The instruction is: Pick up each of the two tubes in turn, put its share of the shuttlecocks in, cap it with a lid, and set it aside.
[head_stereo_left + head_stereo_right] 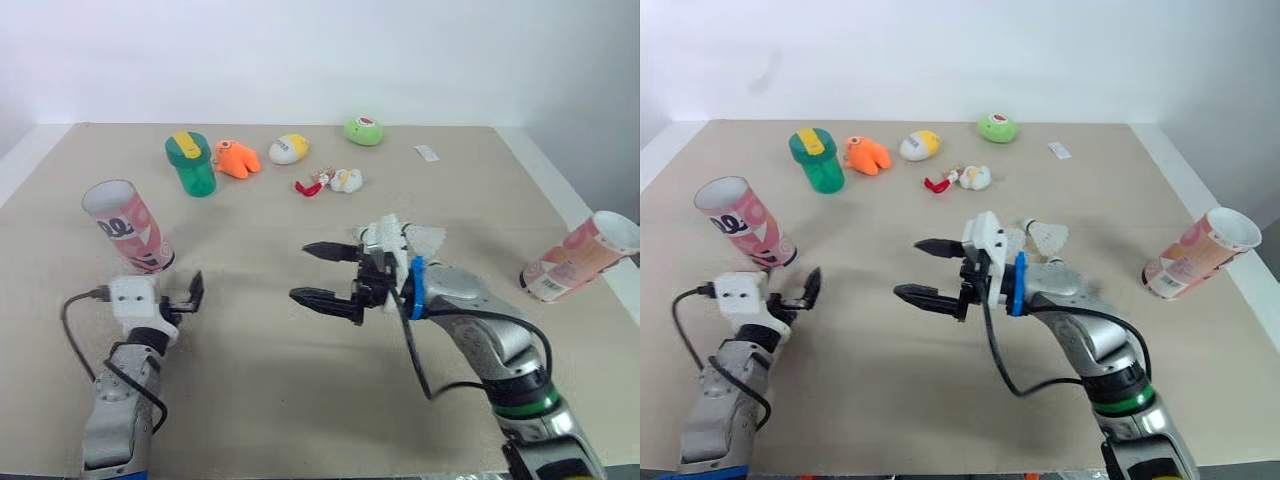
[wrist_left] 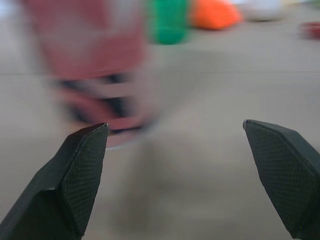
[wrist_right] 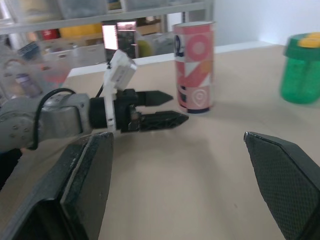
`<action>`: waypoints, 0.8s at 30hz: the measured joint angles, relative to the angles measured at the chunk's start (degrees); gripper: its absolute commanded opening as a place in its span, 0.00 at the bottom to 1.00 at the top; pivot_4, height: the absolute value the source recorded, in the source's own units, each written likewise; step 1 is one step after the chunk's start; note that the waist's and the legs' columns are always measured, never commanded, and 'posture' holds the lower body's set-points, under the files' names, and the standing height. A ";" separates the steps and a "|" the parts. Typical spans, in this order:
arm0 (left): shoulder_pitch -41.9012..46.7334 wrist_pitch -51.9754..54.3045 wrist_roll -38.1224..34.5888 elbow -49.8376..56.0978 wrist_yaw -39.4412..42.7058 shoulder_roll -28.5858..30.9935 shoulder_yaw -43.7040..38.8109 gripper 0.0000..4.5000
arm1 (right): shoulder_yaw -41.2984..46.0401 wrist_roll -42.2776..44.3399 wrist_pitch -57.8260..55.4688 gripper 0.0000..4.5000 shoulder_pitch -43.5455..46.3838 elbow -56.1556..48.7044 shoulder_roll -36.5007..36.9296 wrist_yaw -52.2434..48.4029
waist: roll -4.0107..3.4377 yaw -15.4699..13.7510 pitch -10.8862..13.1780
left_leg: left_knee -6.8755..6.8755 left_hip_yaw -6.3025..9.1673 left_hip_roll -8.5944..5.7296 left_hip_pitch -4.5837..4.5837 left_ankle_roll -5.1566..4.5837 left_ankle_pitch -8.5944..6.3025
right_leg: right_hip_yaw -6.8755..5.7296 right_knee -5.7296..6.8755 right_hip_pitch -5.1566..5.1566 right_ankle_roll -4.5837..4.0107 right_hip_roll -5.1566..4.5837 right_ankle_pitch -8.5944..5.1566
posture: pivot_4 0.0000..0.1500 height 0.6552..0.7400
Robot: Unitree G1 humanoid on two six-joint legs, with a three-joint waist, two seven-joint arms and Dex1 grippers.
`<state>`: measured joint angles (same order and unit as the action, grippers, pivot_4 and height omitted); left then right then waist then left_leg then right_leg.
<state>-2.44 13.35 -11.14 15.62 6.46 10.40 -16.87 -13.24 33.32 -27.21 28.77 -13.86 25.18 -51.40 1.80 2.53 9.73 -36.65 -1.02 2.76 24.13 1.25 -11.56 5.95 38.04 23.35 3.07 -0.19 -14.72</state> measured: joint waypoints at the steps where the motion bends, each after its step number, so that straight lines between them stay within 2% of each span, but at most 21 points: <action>1: 0.52 -0.12 0.31 -1.44 -0.70 0.32 -0.72 1.00 | -0.28 -0.46 0.28 0.99 0.31 0.66 -0.43 -0.44 | 0.00 -0.01 0.00 | 0.00 0.00 0.00 0.01 0.03 0.02 | -0.01 0.00 0.00 0.00 -0.01 0.00 | 1.00 1.00; 8: 10.76 -3.59 1.32 -15.85 0.43 3.21 -1.07 1.00 | -0.66 -2.88 1.03 0.99 1.14 5.16 -4.26 -2.30 | 0.04 -0.05 -0.04 | 0.00 0.02 -0.04 0.03 0.17 0.13 | -0.05 0.01 0.00 0.04 -0.03 0.09 | 1.00 1.00; 24: 27.42 -15.03 1.14 -42.96 2.37 7.77 -1.58 1.00 | -0.06 -5.59 2.11 0.99 3.03 7.89 -9.87 -0.62 | 0.00 -0.03 -0.08 | 0.06 0.18 -0.02 -0.03 0.25 0.49 | -0.22 0.09 -0.02 -0.03 0.01 0.33 | 1.00 1.00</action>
<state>24.99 -1.68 -10.00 -27.35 8.83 18.17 -18.44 -13.30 27.73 -25.10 31.81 -5.97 15.31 -52.02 1.80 2.50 9.65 -36.58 -0.84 2.74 24.10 1.49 -11.08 5.74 38.14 23.33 3.04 -0.18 -14.38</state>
